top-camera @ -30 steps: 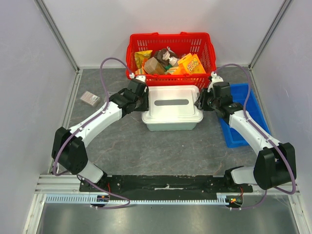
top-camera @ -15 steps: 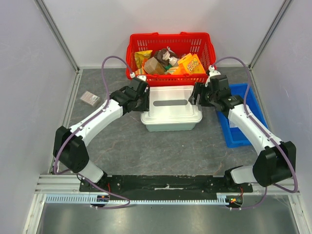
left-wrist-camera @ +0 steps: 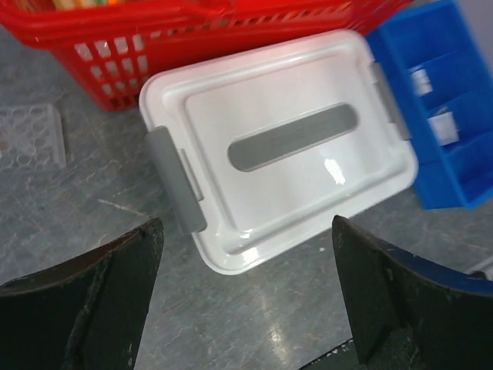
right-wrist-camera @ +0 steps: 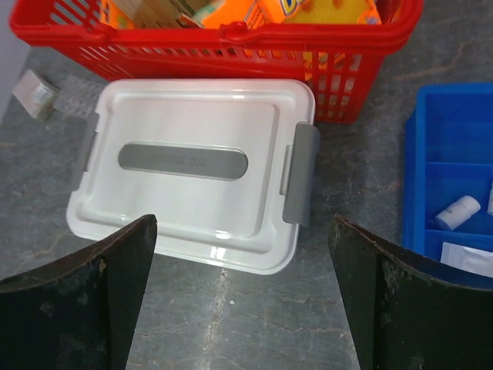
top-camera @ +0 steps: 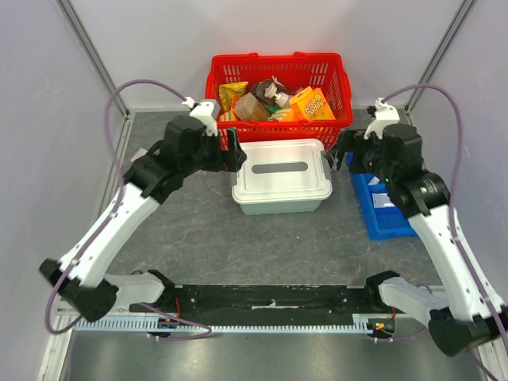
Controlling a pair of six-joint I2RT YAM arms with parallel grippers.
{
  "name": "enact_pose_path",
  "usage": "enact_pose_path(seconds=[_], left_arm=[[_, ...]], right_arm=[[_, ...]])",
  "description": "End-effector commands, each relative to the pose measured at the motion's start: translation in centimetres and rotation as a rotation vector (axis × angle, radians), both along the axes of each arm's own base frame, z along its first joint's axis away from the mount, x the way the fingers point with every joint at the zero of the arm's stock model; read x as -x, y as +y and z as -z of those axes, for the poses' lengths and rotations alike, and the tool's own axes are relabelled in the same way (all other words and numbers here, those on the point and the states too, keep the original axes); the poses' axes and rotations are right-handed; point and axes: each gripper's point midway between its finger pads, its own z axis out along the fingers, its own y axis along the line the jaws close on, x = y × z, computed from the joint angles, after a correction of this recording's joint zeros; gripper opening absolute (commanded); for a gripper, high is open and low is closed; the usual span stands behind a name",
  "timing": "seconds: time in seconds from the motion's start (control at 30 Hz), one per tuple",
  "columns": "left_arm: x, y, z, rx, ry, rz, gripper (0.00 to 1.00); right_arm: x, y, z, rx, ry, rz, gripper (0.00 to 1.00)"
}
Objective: Organize the chemistry lab equipment
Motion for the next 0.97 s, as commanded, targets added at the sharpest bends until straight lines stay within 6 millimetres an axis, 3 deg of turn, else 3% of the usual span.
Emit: enact_pose_path(seconds=[0.0,0.23,0.4,0.63,0.93], left_arm=[[3.5,-0.3,-6.9,0.154,-0.224,0.154,0.95],[8.9,2.3,-7.8,0.303,-0.395,0.191,0.96],[11.2,3.8,-6.7,0.364,-0.454,0.185,0.98],[11.9,3.8,-6.3,0.361,-0.437,0.211,0.99],[12.0,3.7,-6.9,0.35,-0.45,0.223,0.99]], right_arm=[[3.7,-1.1,-4.4,-0.044,-0.136,-0.006,0.98],[7.8,-2.9,-4.1,-0.091,-0.203,0.043,0.98],[9.3,-3.5,-3.9,-0.141,-0.251,0.067,0.98],[9.4,-5.0,-4.0,-0.115,-0.276,0.139,0.98],[8.8,-4.7,-3.8,-0.107,-0.256,0.133,0.98]])
